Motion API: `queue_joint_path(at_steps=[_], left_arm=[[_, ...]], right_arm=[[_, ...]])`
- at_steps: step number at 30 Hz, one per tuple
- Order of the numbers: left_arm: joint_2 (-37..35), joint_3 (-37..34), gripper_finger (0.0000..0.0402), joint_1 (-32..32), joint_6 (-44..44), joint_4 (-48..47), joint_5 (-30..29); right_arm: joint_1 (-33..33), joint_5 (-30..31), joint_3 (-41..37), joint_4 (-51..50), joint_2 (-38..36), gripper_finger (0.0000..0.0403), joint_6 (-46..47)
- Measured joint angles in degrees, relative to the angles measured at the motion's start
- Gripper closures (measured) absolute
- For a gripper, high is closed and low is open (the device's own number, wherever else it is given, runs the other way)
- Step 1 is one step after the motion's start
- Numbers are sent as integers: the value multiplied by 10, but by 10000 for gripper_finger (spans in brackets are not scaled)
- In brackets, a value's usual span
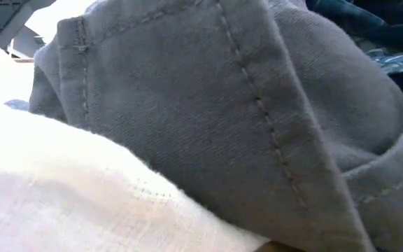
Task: Sort clothes
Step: Put the green shirt into the white bin
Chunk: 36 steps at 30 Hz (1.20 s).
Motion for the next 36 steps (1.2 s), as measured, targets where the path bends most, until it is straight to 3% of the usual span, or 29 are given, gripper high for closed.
queue_joint_path(at_steps=[6,9,13,16,19,23,28,30,36], left_arm=[[-66,1,138,-12,-12,-110,72],[-83,1,134,-18,-18,-172,61],[-96,0,134,-36,-82,-354,73],[-117,-35,134,-91,-90,-418,24],[-158,-122,133,-160,-99,-367,-43],[-226,-294,133,-236,-147,-235,-126],[-283,-481,133,-275,-297,-135,-272],[-296,-522,133,-273,-354,-77,-290],[-281,-576,133,-254,-395,29,-289]], right_arm=[[0,0,0,0,0,402,0],[0,0,0,0,0,402,0],[0,0,0,0,0,402,0],[0,0,0,0,0,402,0],[0,0,0,0,0,402,0],[0,0,0,0,0,402,0],[0,-3,0,0,0,402,0],[0,-3,0,0,0,402,0],[0,-3,0,0,0,402,0]])
